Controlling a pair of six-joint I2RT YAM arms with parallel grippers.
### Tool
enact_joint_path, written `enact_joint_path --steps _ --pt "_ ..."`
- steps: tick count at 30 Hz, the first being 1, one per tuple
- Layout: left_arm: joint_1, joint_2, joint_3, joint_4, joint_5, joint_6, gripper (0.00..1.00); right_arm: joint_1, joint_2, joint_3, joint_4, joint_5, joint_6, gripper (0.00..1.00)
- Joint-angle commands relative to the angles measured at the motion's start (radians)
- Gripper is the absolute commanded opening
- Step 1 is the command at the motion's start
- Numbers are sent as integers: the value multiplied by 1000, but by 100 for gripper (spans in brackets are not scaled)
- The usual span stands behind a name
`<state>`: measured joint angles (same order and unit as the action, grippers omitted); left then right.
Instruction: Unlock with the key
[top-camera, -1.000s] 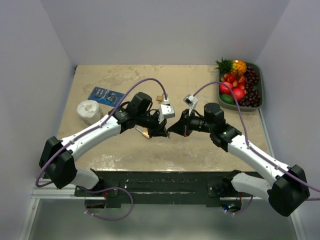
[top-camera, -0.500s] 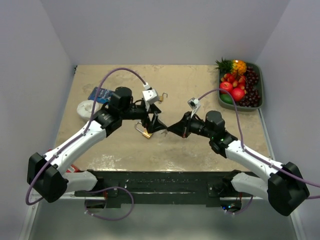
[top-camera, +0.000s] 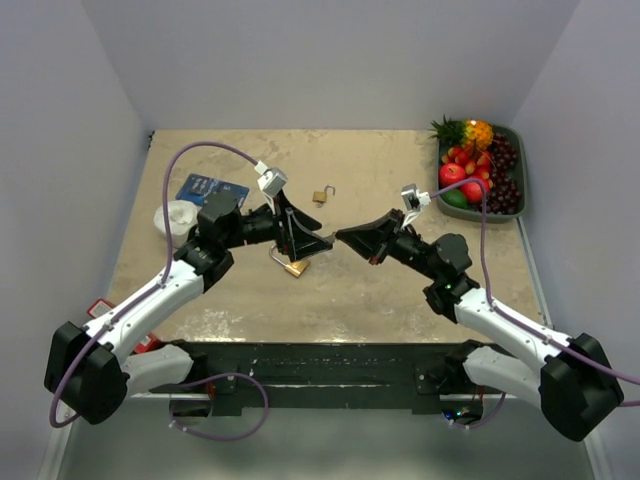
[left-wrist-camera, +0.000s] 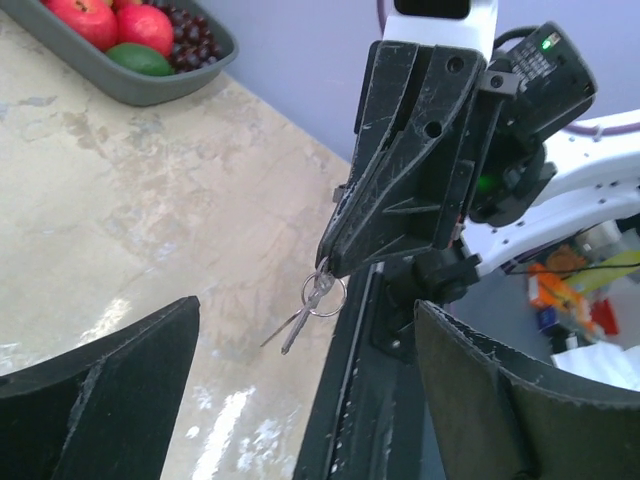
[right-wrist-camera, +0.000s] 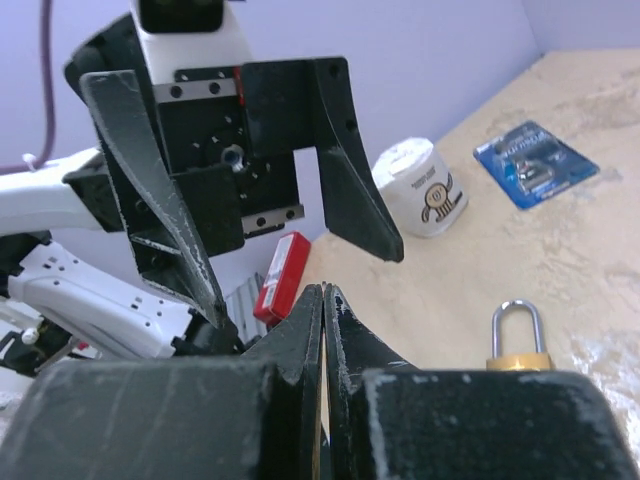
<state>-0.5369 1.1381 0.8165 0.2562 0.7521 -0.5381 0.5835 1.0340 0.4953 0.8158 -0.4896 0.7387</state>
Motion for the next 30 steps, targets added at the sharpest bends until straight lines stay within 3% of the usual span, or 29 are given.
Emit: enact_joint_path --steps 1,13,18,25,30 --pt "5 -12 -20 172 42 -153 89 4 -32 -4 134 34 31 0" --pt "5 -3 -31 224 82 -195 40 4 -52 -9 126 42 22 0" --pt "6 -3 -36 238 90 -204 29 4 -51 -11 125 45 21 0" --pt "5 6 -40 245 98 -201 0 4 -45 -9 97 40 13 0" --pt "5 6 -19 171 104 -110 0 3 -57 -4 25 10 4 0"
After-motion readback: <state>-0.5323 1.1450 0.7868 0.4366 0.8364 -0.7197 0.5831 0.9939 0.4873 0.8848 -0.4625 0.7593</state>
